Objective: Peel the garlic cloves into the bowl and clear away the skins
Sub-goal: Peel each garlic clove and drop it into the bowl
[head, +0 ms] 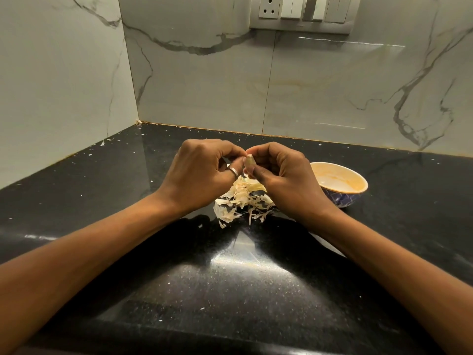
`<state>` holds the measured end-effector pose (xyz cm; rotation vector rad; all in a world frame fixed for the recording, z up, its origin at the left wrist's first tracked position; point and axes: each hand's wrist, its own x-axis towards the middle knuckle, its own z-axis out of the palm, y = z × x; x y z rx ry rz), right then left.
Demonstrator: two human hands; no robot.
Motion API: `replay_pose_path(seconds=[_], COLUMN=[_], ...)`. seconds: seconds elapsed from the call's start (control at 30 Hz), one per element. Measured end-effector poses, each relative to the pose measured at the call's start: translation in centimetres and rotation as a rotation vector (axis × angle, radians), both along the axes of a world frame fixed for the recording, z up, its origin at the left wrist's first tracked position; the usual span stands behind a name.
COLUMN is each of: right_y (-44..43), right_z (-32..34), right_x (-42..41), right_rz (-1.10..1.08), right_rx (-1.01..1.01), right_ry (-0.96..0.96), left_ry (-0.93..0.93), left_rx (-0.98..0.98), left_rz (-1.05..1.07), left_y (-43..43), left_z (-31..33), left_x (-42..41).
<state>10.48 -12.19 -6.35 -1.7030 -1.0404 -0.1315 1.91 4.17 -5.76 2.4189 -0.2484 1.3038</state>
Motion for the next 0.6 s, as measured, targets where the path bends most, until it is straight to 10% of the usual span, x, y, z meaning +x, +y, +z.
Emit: replay_pose_path(seconds=[0.6], right_y=[0.17], right_z=[0.52], right_x=[-0.51], right_rz=[0.054], right_rx=[0.084], right_ry=[0.212], left_ry=[0.137], left_rx=[-0.129], left_rz=[0.053], left_y=[-0.36], left_z=[-0.27], left_x=[0.17])
